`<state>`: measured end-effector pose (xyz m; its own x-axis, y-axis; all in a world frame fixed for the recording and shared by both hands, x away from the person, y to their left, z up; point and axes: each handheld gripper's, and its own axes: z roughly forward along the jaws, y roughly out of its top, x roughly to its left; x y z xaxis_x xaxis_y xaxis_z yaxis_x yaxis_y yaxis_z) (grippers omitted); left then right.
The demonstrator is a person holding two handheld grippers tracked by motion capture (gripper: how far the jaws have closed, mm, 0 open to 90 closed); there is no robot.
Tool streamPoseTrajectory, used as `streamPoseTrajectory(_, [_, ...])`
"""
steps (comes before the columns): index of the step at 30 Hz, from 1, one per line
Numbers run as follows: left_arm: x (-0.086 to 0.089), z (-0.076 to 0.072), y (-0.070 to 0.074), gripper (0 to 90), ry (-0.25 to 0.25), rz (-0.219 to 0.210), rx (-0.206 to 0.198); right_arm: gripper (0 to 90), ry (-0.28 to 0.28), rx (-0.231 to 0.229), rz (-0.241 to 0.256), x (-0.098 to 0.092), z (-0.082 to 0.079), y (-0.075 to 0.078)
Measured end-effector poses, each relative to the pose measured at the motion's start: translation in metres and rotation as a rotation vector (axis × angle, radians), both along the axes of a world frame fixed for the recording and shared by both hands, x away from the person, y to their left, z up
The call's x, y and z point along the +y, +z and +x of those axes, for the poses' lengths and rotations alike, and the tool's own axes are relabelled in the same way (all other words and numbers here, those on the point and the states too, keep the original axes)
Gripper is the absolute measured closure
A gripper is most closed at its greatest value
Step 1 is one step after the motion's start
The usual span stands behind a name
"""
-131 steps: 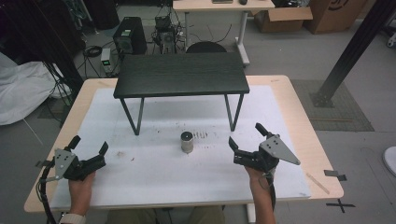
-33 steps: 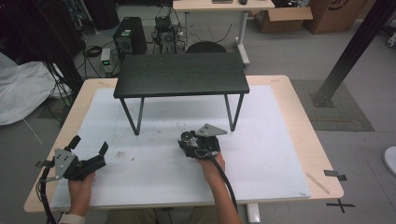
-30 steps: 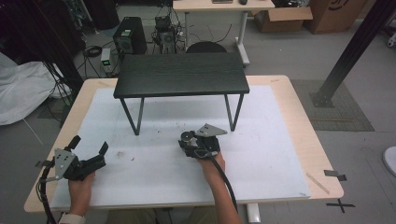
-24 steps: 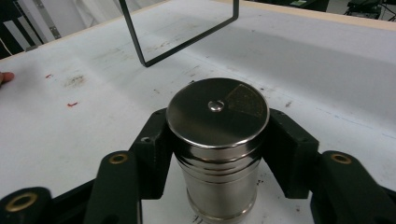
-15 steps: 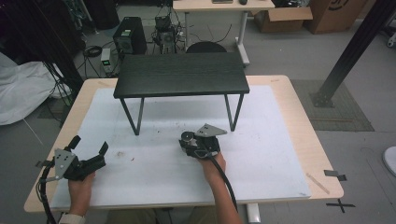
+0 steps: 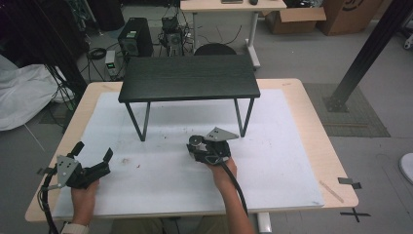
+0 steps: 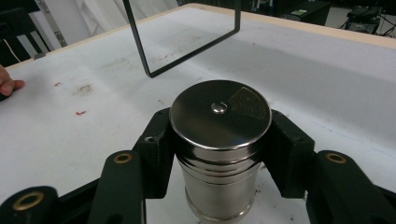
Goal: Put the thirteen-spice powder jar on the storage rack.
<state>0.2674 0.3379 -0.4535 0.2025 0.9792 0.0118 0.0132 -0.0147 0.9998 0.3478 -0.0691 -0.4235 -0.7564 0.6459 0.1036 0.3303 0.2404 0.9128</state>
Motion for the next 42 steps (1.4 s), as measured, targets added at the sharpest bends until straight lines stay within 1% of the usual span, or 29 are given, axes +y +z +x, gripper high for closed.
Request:
streamPoseTrajectory(10, [0.0,0.0,0.0,0.4,0.0,0.001,0.0,49.0,0.024,-0.02,0.023,-0.002,-0.003,0.02])
streamPoseTrajectory(12, [0.0,0.0,0.0,0.4,-0.001,0.001,0.0,49.0,0.025,-0.02,0.024,-0.002,-0.003,0.022])
streamPoseTrajectory(14, [0.0,0.0,0.0,0.4,-0.001,0.001,0.0,48.9,0.035,-0.023,0.032,-0.003,-0.003,0.028])
streamPoseTrajectory(18, [0.0,0.0,0.0,0.4,-0.001,0.001,0.0,49.0,0.044,-0.025,0.048,-0.004,-0.004,0.037])
streamPoseTrajectory(34, [0.0,0.0,0.0,0.4,-0.002,0.002,0.0,49.0,0.1,-0.05,0.053,-0.002,-0.007,0.075])
streamPoseTrajectory(42, [0.0,0.0,0.0,0.4,-0.001,0.002,0.0,49.0,0.142,-0.061,0.058,0.002,-0.008,0.099])
